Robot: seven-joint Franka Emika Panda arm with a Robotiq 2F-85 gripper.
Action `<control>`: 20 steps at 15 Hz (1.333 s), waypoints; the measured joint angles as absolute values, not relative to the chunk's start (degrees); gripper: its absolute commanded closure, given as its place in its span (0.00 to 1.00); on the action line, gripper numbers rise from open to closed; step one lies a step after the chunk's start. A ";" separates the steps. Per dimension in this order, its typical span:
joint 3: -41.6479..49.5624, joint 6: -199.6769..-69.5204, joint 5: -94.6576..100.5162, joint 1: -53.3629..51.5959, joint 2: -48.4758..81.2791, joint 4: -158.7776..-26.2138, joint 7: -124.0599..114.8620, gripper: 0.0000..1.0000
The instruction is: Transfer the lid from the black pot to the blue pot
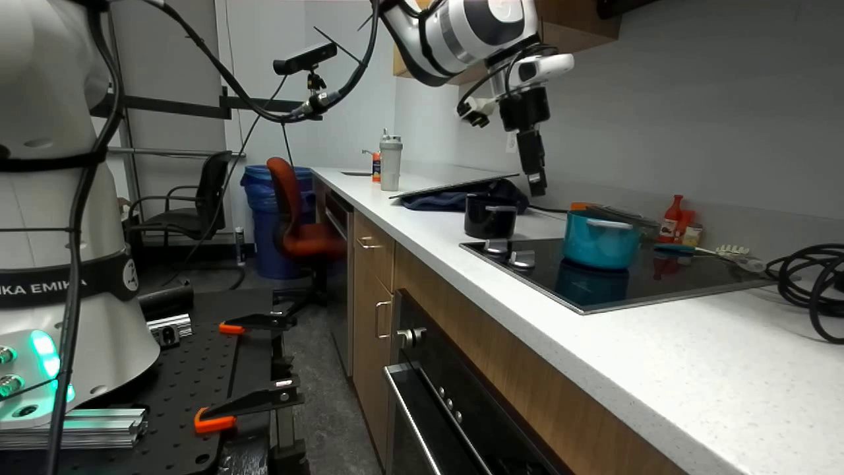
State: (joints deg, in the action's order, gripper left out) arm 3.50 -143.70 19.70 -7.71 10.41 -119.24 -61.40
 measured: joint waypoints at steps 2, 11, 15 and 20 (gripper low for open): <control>2.64 -143.70 19.72 -7.72 7.18 -123.66 -61.38 0.00; -1.25 -142.76 19.31 -7.19 -6.94 -139.07 -55.80 0.00; -2.26 -139.10 17.44 -6.78 -11.61 -141.99 -49.12 0.00; -2.95 -134.03 15.69 -6.23 -14.72 -142.83 -40.98 0.00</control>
